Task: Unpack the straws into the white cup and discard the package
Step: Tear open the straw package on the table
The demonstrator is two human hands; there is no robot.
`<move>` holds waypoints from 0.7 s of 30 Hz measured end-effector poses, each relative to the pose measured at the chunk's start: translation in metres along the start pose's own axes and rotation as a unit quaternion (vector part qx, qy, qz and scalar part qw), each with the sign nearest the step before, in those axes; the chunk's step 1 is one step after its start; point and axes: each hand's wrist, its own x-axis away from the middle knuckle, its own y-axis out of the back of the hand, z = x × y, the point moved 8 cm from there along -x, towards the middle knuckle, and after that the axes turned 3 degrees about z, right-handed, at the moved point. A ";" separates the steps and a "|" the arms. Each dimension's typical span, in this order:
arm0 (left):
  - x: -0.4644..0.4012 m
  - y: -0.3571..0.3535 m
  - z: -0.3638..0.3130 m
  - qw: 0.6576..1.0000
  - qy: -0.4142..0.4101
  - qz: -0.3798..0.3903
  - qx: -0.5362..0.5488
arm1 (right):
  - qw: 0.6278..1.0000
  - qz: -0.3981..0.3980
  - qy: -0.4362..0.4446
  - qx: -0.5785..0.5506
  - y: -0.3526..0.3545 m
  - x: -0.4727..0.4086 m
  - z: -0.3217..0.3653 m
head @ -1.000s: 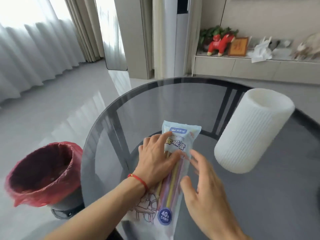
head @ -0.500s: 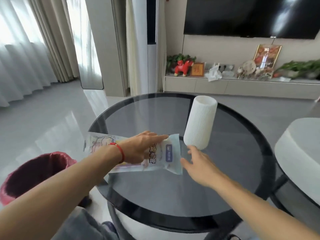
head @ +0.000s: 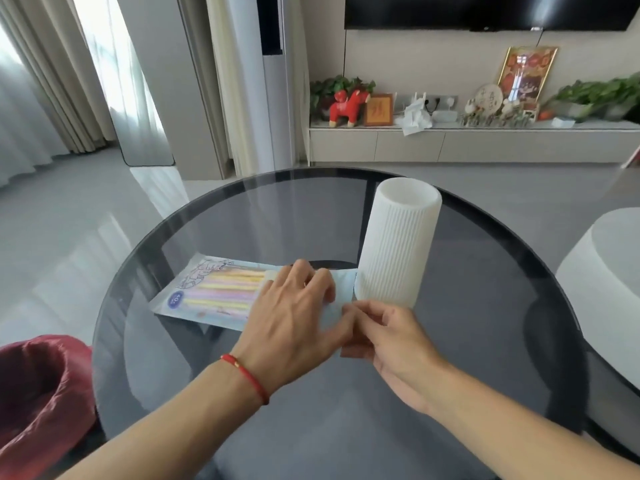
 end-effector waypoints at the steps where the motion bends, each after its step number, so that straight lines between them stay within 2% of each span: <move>1: -0.001 -0.001 0.002 1.000 0.003 0.009 0.003 | 1.000 0.010 -0.008 -0.026 -0.002 0.000 -0.001; 6: 0.000 0.000 0.014 0.998 0.000 0.049 0.037 | 0.991 0.045 -0.055 -0.114 -0.016 0.001 -0.010; 11: 0.002 0.002 0.023 0.998 0.022 0.057 0.030 | 0.979 0.042 -0.093 -0.176 -0.032 0.000 -0.020; 21: 0.000 0.014 0.030 0.998 0.038 0.027 0.049 | 0.972 0.056 -0.082 -0.212 -0.044 -0.006 -0.017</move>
